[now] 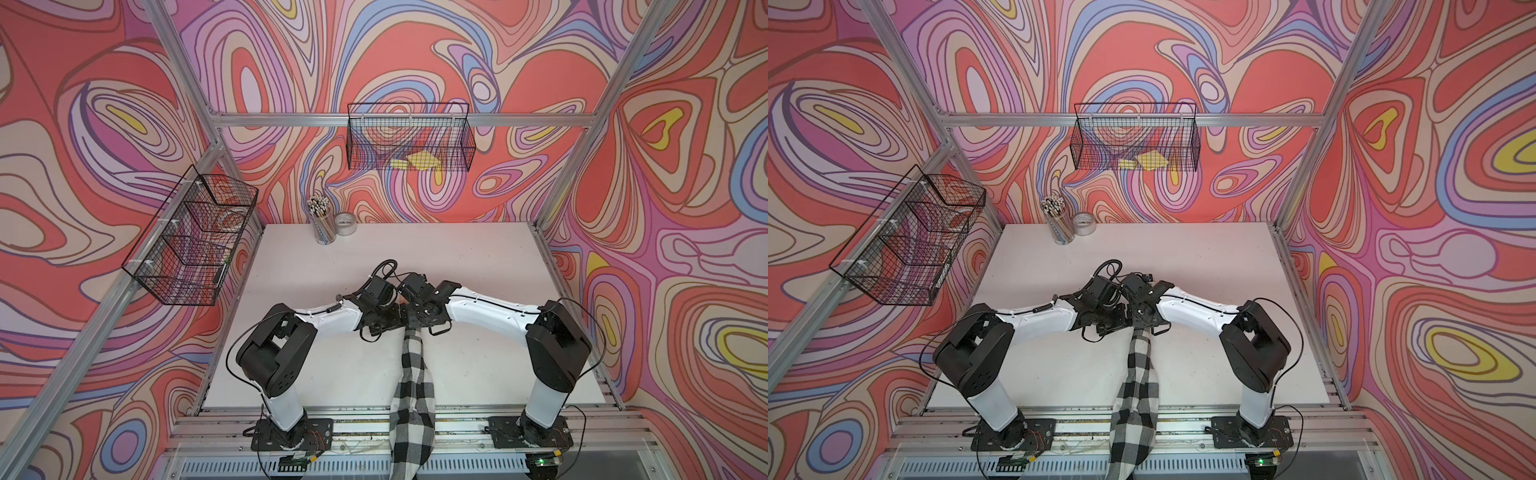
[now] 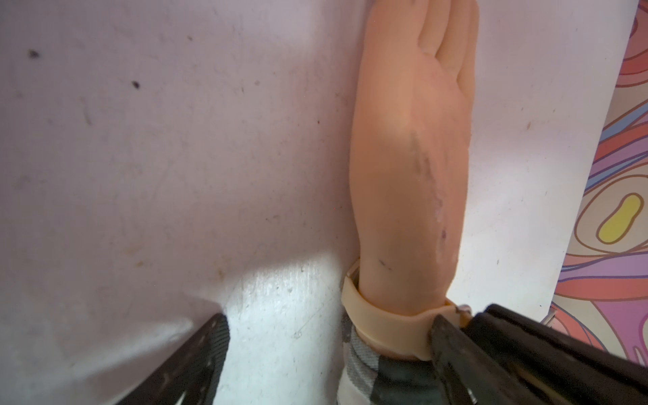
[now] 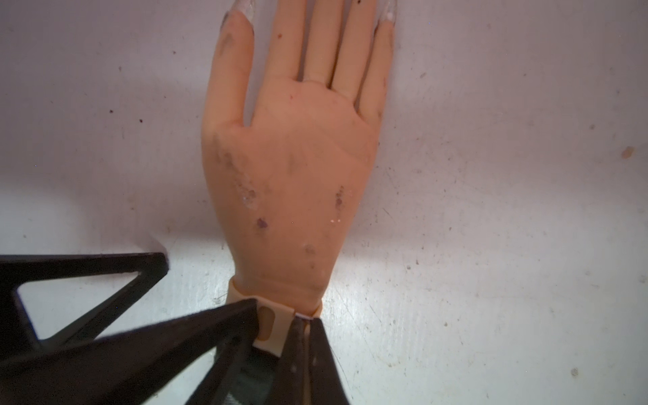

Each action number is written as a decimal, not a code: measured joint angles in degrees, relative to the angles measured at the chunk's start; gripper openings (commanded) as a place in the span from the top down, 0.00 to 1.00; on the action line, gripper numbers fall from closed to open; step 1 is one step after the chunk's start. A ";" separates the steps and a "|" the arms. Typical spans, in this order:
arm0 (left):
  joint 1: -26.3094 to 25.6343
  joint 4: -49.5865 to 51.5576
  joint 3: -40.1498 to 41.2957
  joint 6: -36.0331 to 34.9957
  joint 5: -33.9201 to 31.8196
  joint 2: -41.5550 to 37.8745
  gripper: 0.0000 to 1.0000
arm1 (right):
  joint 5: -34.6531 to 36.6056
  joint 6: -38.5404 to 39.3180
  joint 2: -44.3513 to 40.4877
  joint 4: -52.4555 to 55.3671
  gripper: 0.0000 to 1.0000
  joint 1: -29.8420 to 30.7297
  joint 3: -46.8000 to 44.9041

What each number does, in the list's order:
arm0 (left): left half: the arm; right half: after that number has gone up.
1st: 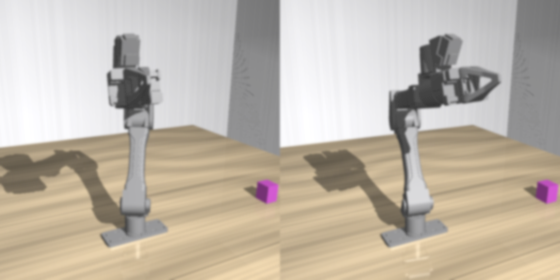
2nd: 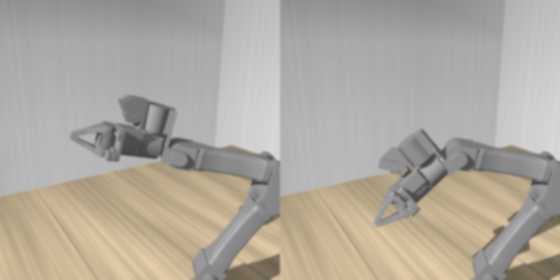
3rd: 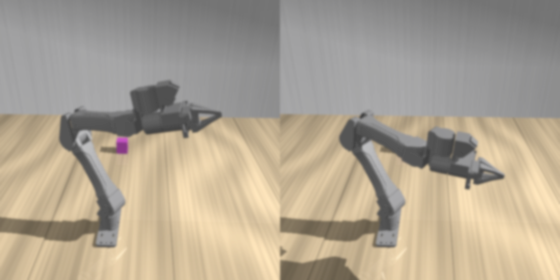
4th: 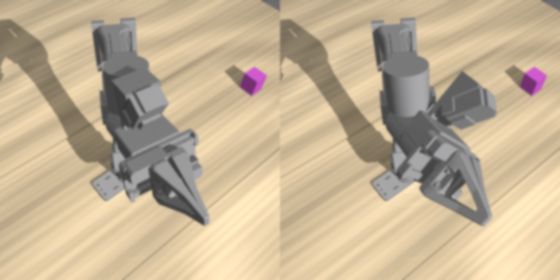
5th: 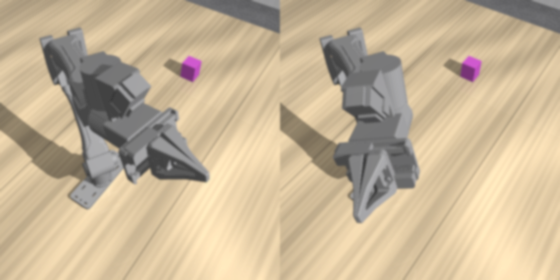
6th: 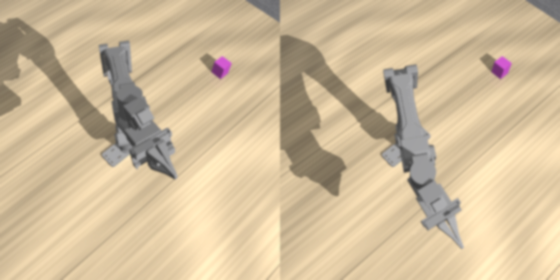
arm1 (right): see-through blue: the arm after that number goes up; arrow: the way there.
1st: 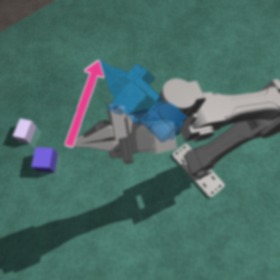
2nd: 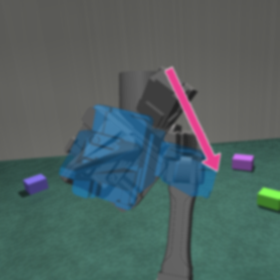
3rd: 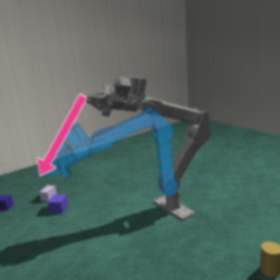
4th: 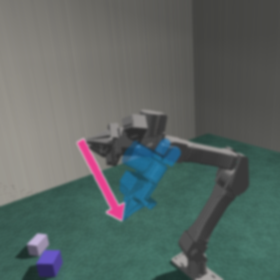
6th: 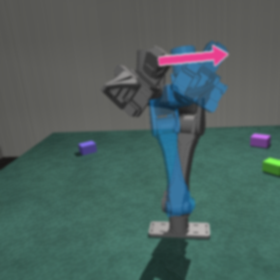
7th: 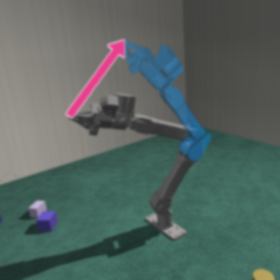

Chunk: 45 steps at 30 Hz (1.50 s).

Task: Take off the watch
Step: Untie the watch from the hand.

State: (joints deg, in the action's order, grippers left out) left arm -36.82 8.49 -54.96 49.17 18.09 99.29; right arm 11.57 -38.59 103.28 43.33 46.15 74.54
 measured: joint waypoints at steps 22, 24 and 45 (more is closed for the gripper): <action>-2.27 4.48 -6.40 -1.40 -1.18 4.00 0.49 | -12.96 -2.64 -9.14 -12.94 1.00 -8.22 -13.68; -2.27 4.37 -6.40 -1.40 -1.14 4.00 0.50 | -14.03 -2.71 -9.64 -13.90 1.00 -8.92 -14.78; -2.25 2.84 -5.88 -1.36 -0.24 4.50 0.51 | -16.31 -2.80 -6.75 -18.03 1.00 -9.88 -17.49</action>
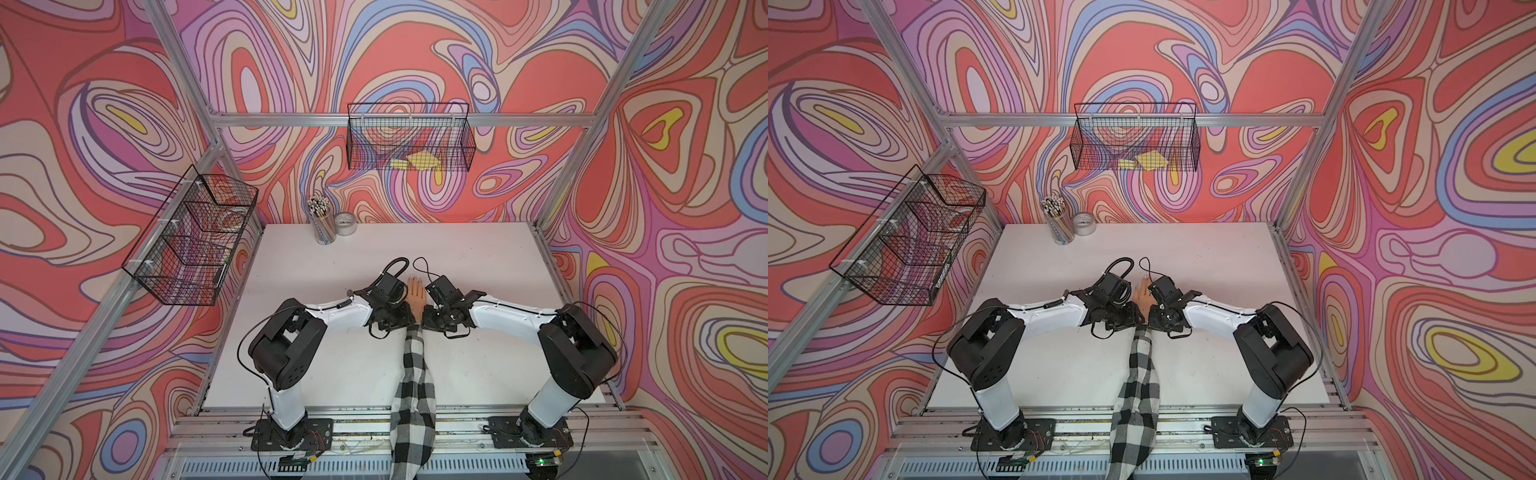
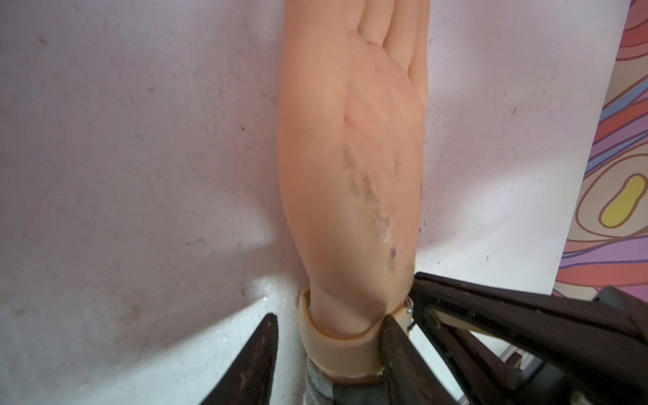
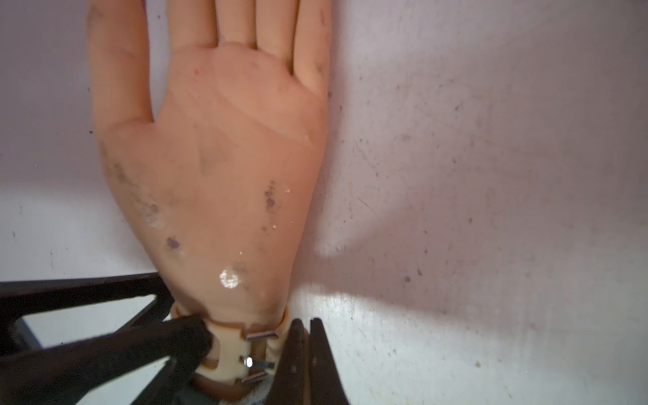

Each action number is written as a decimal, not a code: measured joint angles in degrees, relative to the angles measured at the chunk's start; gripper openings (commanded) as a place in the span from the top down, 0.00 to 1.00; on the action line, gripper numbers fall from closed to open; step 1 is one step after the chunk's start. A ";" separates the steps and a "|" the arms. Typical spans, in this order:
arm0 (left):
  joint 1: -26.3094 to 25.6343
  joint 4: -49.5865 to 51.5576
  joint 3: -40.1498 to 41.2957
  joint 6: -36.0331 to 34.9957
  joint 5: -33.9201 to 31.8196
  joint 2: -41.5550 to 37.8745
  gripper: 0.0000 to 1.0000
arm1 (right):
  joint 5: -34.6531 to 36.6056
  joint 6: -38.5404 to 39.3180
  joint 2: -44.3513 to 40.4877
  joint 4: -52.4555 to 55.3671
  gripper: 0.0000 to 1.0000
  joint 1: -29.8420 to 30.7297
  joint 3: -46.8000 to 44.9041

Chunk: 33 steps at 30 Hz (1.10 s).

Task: Take off the watch
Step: Untie the watch from the hand.

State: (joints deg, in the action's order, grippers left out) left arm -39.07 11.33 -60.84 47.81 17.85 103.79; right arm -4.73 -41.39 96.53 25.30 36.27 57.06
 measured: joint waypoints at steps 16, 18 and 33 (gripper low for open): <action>0.52 -1.38 2.43 0.17 -0.52 -1.22 0.51 | -2.75 -1.81 1.81 -1.49 1.00 2.89 5.11; 0.52 -1.49 2.71 0.22 -0.96 -1.38 0.51 | -3.15 -2.19 2.71 -1.97 1.00 2.97 5.27; 0.55 -3.06 3.26 0.35 -0.76 -1.68 0.53 | -1.68 -1.92 -3.80 -0.24 1.00 0.15 0.24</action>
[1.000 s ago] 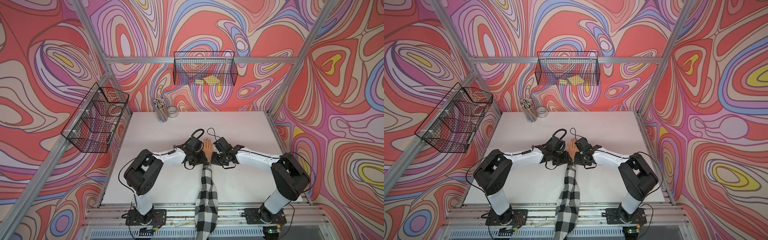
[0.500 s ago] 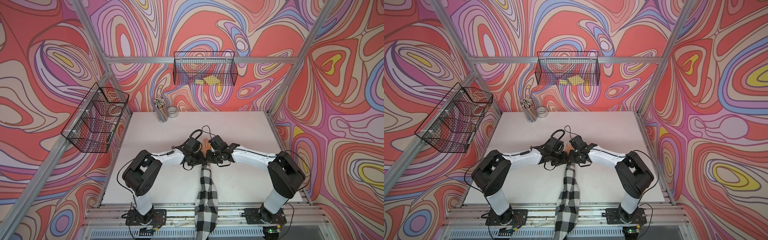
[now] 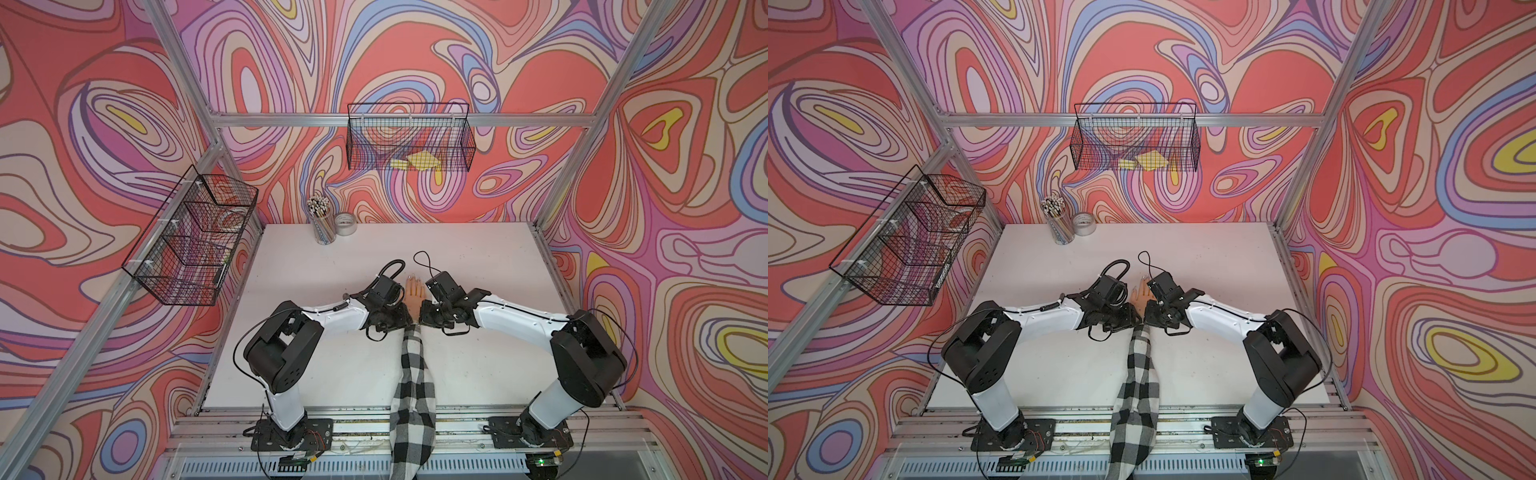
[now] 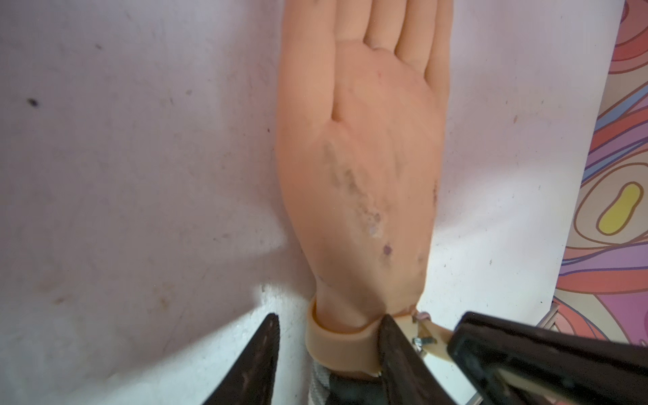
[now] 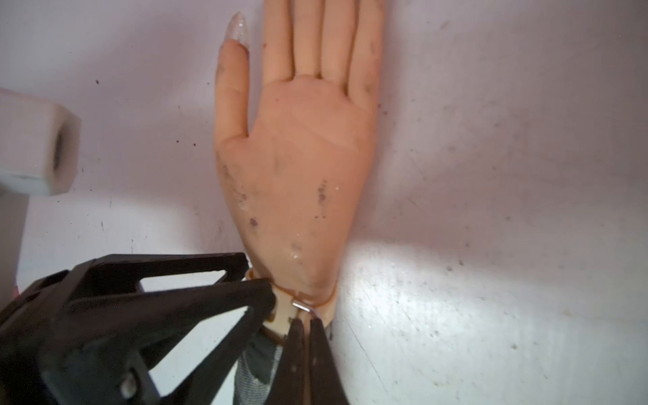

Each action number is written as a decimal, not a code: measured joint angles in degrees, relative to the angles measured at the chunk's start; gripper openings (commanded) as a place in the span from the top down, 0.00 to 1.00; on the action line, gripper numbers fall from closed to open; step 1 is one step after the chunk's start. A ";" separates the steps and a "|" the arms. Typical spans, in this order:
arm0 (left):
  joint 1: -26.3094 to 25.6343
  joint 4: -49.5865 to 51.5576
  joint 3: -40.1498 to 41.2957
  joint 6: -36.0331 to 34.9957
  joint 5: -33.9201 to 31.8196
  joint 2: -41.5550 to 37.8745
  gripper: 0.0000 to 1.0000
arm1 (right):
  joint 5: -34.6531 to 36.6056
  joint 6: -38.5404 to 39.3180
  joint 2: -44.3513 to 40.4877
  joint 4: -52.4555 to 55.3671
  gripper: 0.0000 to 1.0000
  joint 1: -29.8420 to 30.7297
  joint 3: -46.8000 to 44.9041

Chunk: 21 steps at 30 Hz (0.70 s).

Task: Take off the watch
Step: Untie the watch from the hand.

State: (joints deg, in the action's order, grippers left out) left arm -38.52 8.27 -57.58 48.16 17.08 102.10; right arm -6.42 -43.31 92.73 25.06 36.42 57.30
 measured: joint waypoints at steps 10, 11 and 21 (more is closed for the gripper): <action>0.00 -0.79 0.00 0.00 0.79 0.42 0.54 | 0.55 1.11 1.25 -1.44 1.00 -0.50 -1.51; 0.00 -0.79 0.00 0.00 0.79 0.42 0.54 | 0.42 1.27 1.90 -1.51 1.00 -0.52 -1.49; 0.00 -1.25 0.02 0.00 1.14 0.74 0.54 | -1.49 2.12 5.31 -1.29 1.00 -0.92 0.11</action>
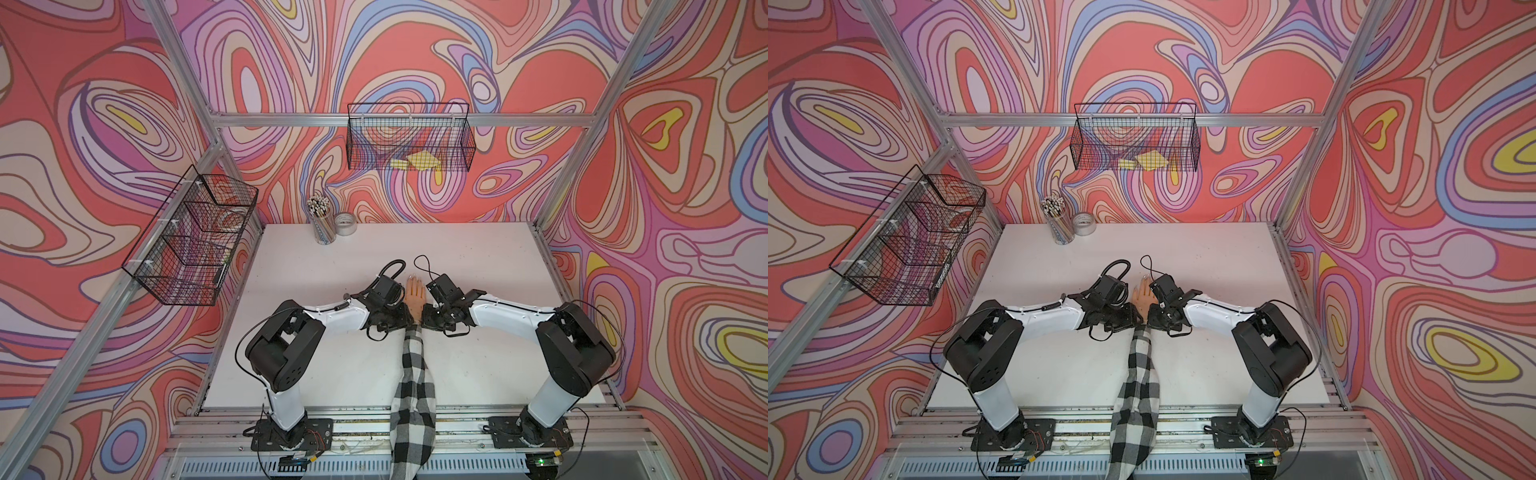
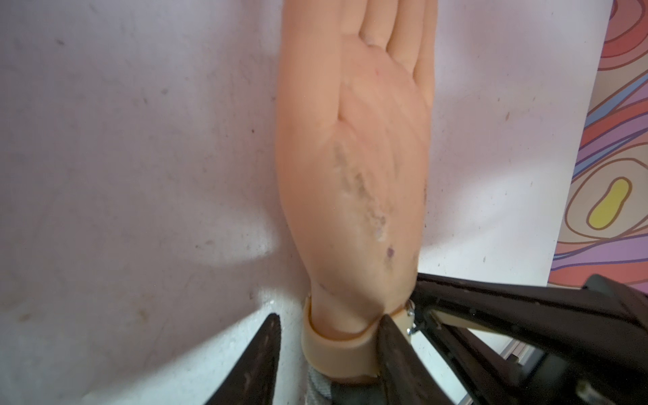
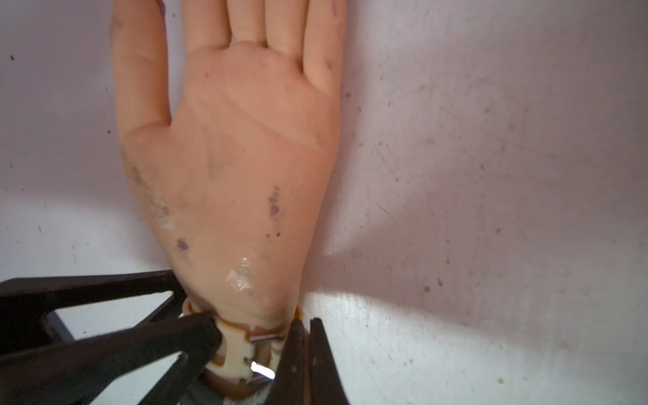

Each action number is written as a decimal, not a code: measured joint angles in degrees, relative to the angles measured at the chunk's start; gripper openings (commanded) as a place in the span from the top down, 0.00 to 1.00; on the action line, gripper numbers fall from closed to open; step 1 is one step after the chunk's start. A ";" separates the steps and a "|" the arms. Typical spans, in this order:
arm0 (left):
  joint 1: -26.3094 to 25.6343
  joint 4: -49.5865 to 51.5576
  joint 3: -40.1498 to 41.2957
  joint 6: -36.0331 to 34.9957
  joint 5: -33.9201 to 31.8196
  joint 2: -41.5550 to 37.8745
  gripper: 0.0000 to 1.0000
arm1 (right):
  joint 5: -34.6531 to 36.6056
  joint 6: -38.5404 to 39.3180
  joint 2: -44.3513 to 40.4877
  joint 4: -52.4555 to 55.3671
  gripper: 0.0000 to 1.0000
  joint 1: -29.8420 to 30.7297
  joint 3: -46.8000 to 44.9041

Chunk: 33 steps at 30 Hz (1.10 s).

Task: Take off the watch
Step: Untie the watch from the hand.

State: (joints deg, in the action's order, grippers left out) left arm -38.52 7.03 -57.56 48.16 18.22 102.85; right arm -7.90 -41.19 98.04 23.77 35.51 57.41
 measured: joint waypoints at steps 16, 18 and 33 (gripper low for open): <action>1.07 0.35 1.16 -0.07 -0.83 -0.83 0.54 | 1.57 -1.33 2.43 4.59 1.00 2.54 5.97; 1.36 0.33 1.40 -0.04 -1.18 -1.01 0.54 | 2.16 -1.53 3.56 5.31 1.00 3.08 7.30; 1.51 -0.22 2.23 0.04 -2.62 -1.62 0.54 | 4.94 -2.23 4.68 7.15 1.00 4.63 9.57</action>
State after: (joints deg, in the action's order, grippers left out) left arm -37.01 6.81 -55.33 48.21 15.59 101.23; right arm -2.96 -43.42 102.72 30.92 40.14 66.98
